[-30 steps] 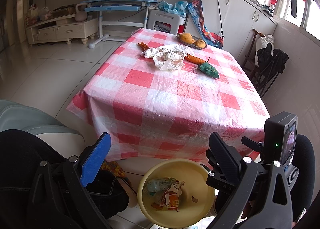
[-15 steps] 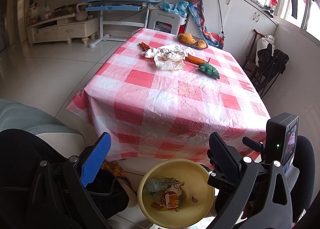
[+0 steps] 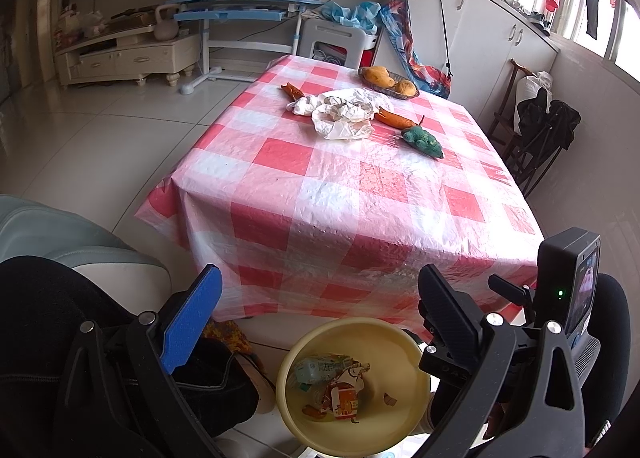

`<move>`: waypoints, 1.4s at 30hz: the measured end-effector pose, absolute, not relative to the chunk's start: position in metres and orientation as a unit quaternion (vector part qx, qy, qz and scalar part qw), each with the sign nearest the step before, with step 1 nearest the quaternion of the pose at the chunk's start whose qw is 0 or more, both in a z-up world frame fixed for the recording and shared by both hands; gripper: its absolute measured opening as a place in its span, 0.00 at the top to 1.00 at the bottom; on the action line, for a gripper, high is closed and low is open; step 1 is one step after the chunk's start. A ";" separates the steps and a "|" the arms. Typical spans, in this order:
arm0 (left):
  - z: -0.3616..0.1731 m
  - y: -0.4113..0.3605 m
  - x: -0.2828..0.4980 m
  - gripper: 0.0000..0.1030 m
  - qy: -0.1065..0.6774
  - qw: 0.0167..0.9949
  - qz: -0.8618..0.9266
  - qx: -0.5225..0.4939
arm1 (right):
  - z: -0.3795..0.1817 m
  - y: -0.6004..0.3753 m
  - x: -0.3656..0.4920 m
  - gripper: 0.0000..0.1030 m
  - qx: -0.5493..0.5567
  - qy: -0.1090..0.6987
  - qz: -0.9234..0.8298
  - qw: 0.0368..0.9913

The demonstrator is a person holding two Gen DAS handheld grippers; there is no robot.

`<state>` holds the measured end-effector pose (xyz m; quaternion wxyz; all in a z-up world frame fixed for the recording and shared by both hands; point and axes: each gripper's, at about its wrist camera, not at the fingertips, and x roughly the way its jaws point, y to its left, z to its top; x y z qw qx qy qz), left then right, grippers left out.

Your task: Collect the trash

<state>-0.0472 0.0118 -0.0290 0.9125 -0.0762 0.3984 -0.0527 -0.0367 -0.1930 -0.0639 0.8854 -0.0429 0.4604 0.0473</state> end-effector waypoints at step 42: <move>-0.022 0.057 -0.079 0.08 0.394 0.911 0.005 -0.123 | 0.011 -0.231 0.033 0.08 0.044 0.402 0.084 0.911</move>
